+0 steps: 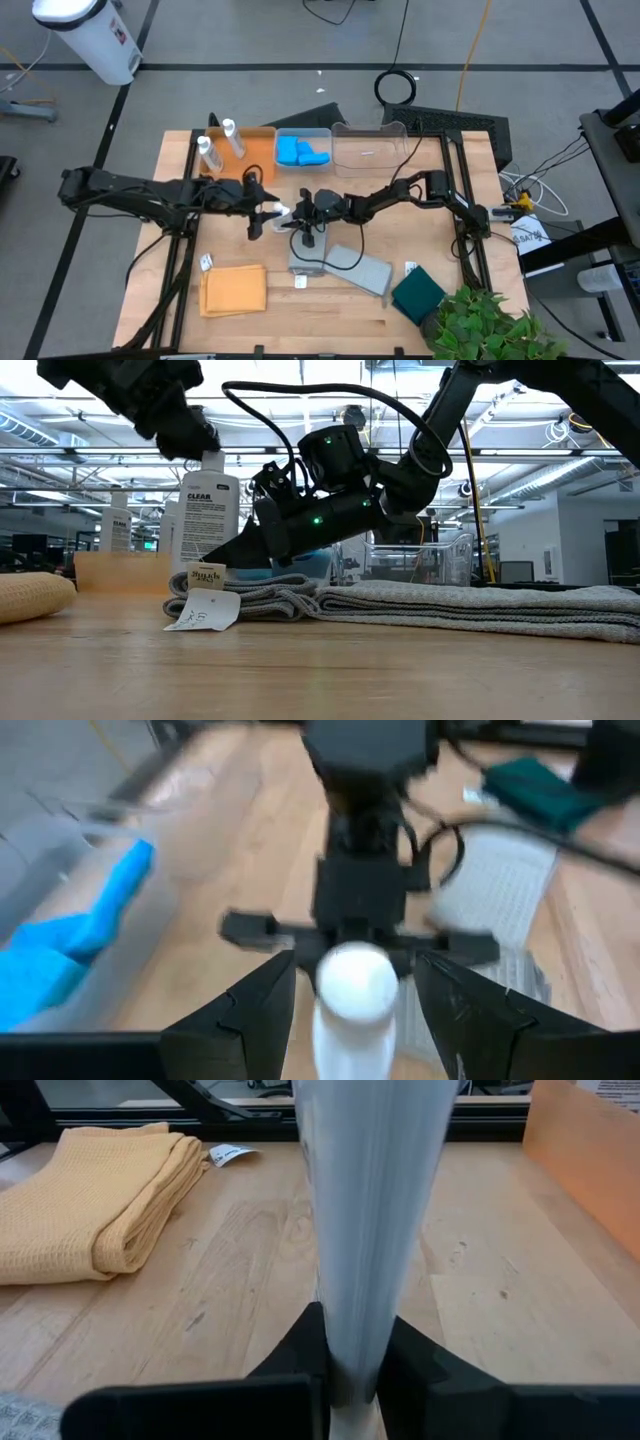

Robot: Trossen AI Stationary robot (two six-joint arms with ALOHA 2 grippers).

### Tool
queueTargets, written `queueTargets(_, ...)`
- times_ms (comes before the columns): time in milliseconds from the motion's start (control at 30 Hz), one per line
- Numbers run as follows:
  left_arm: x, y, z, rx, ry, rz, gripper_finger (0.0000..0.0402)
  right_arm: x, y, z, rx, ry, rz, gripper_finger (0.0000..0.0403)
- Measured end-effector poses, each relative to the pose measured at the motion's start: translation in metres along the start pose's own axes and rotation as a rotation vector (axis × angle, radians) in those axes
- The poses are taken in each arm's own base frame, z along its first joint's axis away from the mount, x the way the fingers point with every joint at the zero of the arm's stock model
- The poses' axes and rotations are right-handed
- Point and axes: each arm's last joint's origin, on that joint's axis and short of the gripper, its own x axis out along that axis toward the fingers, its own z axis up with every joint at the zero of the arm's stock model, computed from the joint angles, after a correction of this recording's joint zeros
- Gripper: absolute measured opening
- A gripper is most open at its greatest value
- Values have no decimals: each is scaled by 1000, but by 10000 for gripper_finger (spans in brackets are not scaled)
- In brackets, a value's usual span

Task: Pick & Place Kitchen Items
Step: Put the white plastic restorer bottle into the orange bin

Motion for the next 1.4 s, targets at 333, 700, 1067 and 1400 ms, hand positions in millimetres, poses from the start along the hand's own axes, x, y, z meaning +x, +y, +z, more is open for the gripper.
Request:
queueTargets(333,18,-2,-6,30,60,-15,211,0,0,0,1,1,0,29)
queueTargets(700,8,-1,-4,40,43,-16,211,0,0,0,2,2,1,29)
queueTargets(1067,11,-1,-6,54,63,-14,149,0,0,0,2,2,1,30)
queueTargets(1400,8,-1,-1,57,62,17,116,0,0,0,51,0,-3,78)
